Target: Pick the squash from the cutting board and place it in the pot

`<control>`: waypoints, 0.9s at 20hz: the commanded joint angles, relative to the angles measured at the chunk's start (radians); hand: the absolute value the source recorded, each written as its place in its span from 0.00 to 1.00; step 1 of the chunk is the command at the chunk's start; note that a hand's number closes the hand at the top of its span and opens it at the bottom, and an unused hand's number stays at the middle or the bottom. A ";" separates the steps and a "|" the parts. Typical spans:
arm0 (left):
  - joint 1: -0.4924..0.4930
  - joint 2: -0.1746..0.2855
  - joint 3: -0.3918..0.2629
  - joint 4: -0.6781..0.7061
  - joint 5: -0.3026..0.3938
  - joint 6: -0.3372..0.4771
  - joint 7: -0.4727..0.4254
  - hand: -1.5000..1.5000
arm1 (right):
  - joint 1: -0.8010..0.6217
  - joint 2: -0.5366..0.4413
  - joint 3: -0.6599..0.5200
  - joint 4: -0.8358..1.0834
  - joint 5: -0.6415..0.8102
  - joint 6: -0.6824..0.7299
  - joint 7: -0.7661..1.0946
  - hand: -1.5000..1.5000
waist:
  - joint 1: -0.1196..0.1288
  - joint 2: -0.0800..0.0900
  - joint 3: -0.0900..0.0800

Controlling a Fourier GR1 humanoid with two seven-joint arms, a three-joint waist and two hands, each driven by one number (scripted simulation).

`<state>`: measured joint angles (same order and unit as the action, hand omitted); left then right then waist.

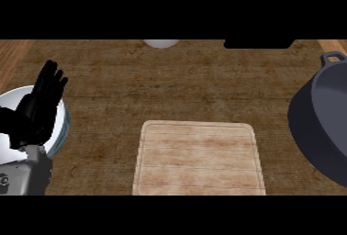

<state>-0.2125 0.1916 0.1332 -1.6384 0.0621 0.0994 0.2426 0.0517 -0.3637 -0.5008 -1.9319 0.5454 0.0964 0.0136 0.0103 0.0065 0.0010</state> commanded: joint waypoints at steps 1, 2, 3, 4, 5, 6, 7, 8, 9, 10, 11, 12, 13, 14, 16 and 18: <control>0.019 0.008 0.018 0.002 0.026 -0.026 -0.022 0.50 | -0.052 -0.080 -0.021 0.206 0.157 -0.105 -0.097 1.00 | 0.010 0.000 0.000; 0.036 0.024 0.017 -0.024 0.033 -0.049 -0.016 0.50 | -0.080 -0.089 -0.018 0.280 0.179 -0.141 -0.130 1.00 | 0.014 -0.001 0.000; -0.018 -0.011 -0.016 -0.011 -0.017 0.012 0.003 0.50 | -0.179 -0.120 0.004 0.362 0.191 -0.141 -0.095 1.00 | 0.011 0.000 0.000; -0.042 0.025 0.029 0.024 0.018 -0.014 0.019 0.50 | -0.152 -0.100 -0.008 0.451 0.174 -0.187 -0.200 1.00 | 0.003 -0.001 0.000; -0.047 0.005 0.017 0.043 -0.003 0.008 0.005 0.50 | -0.211 -0.153 -0.015 0.497 0.178 -0.171 -0.184 1.00 | 0.002 -0.002 0.000; -0.014 -0.010 -0.012 0.028 -0.013 -0.002 -0.014 0.50 | -0.255 -0.136 0.016 0.606 0.210 -0.218 -0.210 1.00 | 0.012 0.001 0.000; -0.014 -0.020 -0.004 0.049 -0.004 -0.005 -0.040 0.50 | -0.232 -0.131 0.009 0.648 0.197 -0.245 -0.285 1.00 | 0.002 -0.002 0.000; -0.038 -0.020 -0.023 -0.014 -0.026 0.030 0.041 0.50 | -0.315 -0.127 0.054 0.707 0.251 -0.266 -0.230 1.00 | 0.013 -0.001 0.001; 0.022 0.009 0.026 0.011 0.025 -0.034 -0.035 0.50 | -0.248 -0.116 0.021 0.731 0.210 -0.277 -0.302 1.00 | 0.001 -0.004 0.000; 0.000 0.002 0.002 -0.026 -0.009 0.002 0.027 0.50 | -0.289 -0.134 0.018 0.733 0.157 -0.200 -0.266 1.00 | -0.002 -0.005 0.000; -0.029 -0.002 0.014 0.010 -0.008 0.013 0.005 0.50 | -0.283 -0.106 -0.006 0.827 0.133 -0.233 -0.318 1.00 | 0.003 -0.002 0.001; -0.038 0.013 0.032 0.060 0.006 -0.014 -0.039 0.50 | -0.352 -0.112 0.026 0.862 0.166 -0.208 -0.240 1.00 | 0.005 0.000 0.000; -0.049 0.003 0.014 0.012 -0.013 0.022 0.030 0.50 | -0.315 -0.132 0.004 0.865 0.132 -0.157 -0.252 0.00 | 0.001 -0.003 0.000; -0.019 -0.004 0.005 0.010 -0.009 0.001 -0.012 0.50 | -0.333 -0.116 -0.005 0.934 0.124 -0.184 -0.281 0.00 | 0.010 0.000 0.001; -0.017 -0.021 -0.013 0.024 -0.015 0.003 -0.014 0.50 | -0.370 -0.104 0.013 0.950 0.095 -0.132 -0.280 0.00 | 0.010 0.000 0.001; -0.027 -0.031 -0.017 0.043 -0.028 0.016 -0.033 0.50 | -0.392 -0.138 0.005 0.985 0.037 -0.036 -0.337 0.00 | 0.011 0.003 0.001</control>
<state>-0.2399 0.1810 0.1329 -1.6194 0.0524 0.1055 0.2413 -0.2704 -0.5097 -0.4875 -1.0795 0.6533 -0.0131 -0.2719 0.0099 -0.0052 -0.0256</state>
